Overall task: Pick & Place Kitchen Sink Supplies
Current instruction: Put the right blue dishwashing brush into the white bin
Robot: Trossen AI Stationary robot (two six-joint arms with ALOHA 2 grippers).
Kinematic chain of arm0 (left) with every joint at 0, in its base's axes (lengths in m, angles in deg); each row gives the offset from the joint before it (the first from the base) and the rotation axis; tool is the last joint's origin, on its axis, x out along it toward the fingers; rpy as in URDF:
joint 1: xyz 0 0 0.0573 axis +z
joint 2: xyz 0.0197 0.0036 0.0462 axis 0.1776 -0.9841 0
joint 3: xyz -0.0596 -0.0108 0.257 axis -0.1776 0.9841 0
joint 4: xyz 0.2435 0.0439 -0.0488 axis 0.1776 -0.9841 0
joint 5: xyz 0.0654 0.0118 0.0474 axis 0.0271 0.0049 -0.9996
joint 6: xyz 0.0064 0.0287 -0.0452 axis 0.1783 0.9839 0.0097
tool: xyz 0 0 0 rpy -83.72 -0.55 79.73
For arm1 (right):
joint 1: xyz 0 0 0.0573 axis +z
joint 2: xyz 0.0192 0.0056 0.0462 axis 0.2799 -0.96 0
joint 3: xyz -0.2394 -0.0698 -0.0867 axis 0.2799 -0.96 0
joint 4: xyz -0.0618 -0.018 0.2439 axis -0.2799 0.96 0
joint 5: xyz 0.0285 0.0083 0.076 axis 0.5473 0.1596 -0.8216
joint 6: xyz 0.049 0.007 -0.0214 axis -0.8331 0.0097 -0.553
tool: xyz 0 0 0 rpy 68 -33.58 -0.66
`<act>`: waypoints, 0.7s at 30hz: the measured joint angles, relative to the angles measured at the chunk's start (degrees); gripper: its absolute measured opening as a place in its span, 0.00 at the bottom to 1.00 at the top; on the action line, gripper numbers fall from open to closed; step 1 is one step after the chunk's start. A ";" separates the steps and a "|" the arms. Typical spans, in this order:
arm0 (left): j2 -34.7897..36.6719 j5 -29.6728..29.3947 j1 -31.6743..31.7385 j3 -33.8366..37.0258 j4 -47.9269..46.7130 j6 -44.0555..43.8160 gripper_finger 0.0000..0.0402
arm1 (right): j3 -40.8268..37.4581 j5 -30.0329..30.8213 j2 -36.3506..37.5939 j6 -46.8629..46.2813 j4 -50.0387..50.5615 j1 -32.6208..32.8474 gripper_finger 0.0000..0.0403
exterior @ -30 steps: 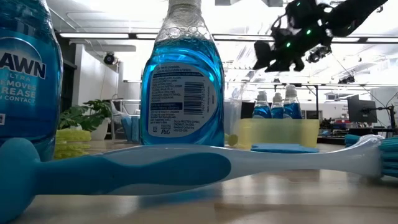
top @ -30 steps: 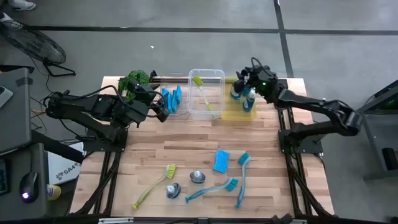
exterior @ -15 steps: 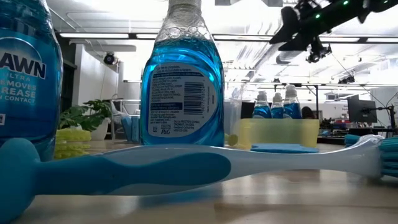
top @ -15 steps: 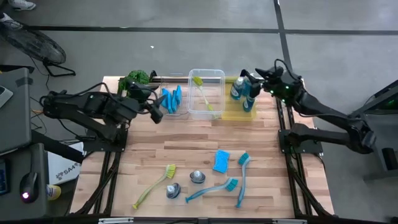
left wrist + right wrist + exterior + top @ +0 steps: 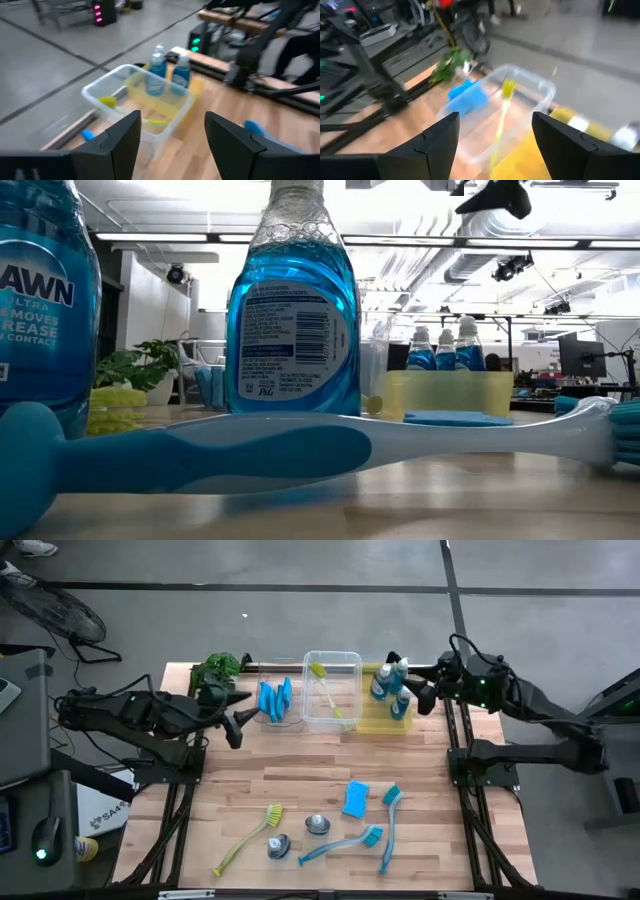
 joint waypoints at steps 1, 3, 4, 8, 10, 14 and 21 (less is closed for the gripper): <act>1.38 1.07 0.00 2.06 2.14 0.41 0.53 | 1.83 -0.09 -0.92 -2.79 2.69 1.23 0.60; 4.20 3.20 0.00 5.97 6.81 1.30 0.53 | 4.80 -0.47 -2.85 -7.96 6.73 3.85 0.60; 5.71 4.22 0.00 7.73 8.41 1.55 0.53 | 5.81 -0.56 -3.86 -10.52 8.11 5.31 0.60; 11.75 8.75 0.00 13.55 12.43 1.52 0.53 | 7.10 -1.21 -7.90 -20.77 10.22 12.04 0.60; 14.54 11.60 0.00 15.58 12.46 1.52 0.53 | 6.82 -2.70 -10.01 -26.27 10.13 15.45 0.60; 19.92 16.85 0.00 19.22 12.48 1.51 0.53 | 6.56 -3.77 -15.27 -37.56 10.86 22.94 0.60; 28.62 20.61 -0.01 24.48 12.42 1.72 0.53 | 6.56 -2.93 -24.72 -58.80 10.88 34.41 0.60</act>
